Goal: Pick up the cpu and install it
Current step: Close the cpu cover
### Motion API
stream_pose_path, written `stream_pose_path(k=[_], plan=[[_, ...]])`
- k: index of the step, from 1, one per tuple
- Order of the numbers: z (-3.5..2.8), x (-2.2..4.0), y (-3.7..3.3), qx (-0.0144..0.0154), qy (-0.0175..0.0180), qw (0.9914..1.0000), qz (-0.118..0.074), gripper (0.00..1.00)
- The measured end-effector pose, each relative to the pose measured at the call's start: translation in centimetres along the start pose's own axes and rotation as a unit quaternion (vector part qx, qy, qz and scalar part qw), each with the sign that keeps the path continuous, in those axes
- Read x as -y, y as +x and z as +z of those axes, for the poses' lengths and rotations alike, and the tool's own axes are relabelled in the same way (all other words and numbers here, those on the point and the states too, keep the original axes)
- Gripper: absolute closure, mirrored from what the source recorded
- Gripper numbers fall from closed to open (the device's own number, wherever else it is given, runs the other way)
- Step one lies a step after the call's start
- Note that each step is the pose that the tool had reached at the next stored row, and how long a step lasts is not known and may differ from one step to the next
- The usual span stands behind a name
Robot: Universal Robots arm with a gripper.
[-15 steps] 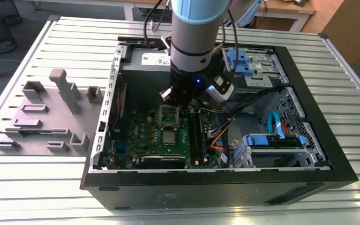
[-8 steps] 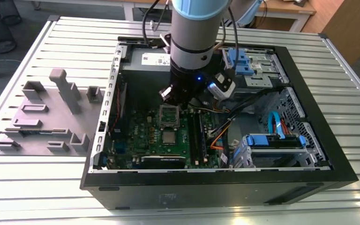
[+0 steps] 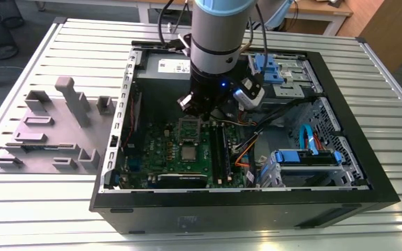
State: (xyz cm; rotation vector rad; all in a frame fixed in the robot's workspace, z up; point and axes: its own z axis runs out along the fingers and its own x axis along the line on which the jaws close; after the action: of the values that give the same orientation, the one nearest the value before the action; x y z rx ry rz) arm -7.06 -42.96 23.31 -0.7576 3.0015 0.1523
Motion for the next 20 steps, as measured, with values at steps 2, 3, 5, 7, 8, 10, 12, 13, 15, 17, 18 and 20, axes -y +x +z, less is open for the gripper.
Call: stream_pose_path(k=[2,3,5,7,8,10,12,13,15,17,18,20], plan=[[-0.15,0.02,0.01,-0.0001,-0.0001,1.0,-0.002,0.89],[-0.21,0.02,0.01,-0.0002,-0.0002,1.0,-0.003,0.89],[-0.31,0.04,0.02,-0.0003,-0.0004,0.99999,-0.005,0.89],[-0.41,0.07,0.03,-0.0005,-0.0006,0.99997,-0.008,0.89],[-0.43,0.08,0.04,-0.0007,-0.0007,0.99996,-0.009,0.89],[-0.43,0.09,0.04,-0.001,-0.0007,0.99992,-0.012,0.89],[-0.44,0.1,0.04,-0.0013,-0.0004,0.99992,-0.013,0.89],[-0.45,0.1,0.04,-0.0014,-0.0004,0.99991,-0.013,0.89],[-0.54,0.09,0.03,-0.0016,-0.0004,0.9999,-0.014,0.89],[-0.55,0.09,0.01,-0.0018,-0.0009,0.99988,-0.015,0.89],[-0.55,0.12,-0.02,-0.0021,-0.001,0.99987,-0.016,0.89],[-0.56,0.14,-0.07,-0.0027,-0.0012,0.99986,-0.016,0.89]])
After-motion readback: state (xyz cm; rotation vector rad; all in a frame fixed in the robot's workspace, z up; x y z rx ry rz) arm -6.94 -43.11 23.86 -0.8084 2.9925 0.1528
